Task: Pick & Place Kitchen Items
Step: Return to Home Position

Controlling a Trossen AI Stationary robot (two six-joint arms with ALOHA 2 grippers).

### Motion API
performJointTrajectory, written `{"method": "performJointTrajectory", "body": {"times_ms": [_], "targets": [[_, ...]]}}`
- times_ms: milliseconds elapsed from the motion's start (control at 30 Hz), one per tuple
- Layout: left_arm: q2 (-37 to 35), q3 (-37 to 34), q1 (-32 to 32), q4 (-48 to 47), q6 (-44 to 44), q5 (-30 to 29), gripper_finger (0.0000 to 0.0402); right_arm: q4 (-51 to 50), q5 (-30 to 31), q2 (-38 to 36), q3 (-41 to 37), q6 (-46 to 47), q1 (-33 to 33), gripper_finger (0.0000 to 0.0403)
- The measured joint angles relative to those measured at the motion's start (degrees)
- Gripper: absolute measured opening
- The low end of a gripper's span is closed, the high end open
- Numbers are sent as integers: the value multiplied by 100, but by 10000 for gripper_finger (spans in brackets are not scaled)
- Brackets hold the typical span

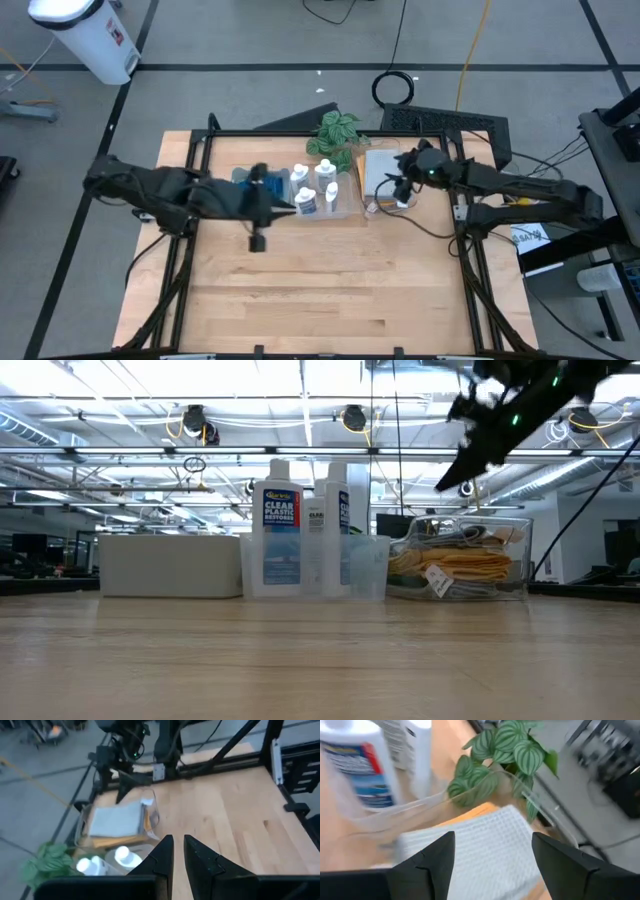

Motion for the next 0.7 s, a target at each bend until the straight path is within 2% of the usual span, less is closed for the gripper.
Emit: {"method": "performJointTrajectory", "body": {"times_ms": [100,200,333,467,567,700], "targets": [[-479,-353,-20,160,257,4,47,-1321,-2,-275,694,575,224,233],[-1142,-1059,22,565,397,-10,47,-2089,-5,-590,1269,918,414,229],[-2254,-2457,163,1587,572,-26,47,-3109,-3,-1129,1907,1485,638,227],[-3356,-3965,452,2627,611,-28,47,-4033,-5,-1745,2287,1635,759,228],[-4073,-4885,646,3207,488,-9,47,-4383,-4,-2332,2331,1666,762,228],[-4782,-5796,777,3640,241,6,47,-4261,-6,-3080,2201,2115,762,224]]}}
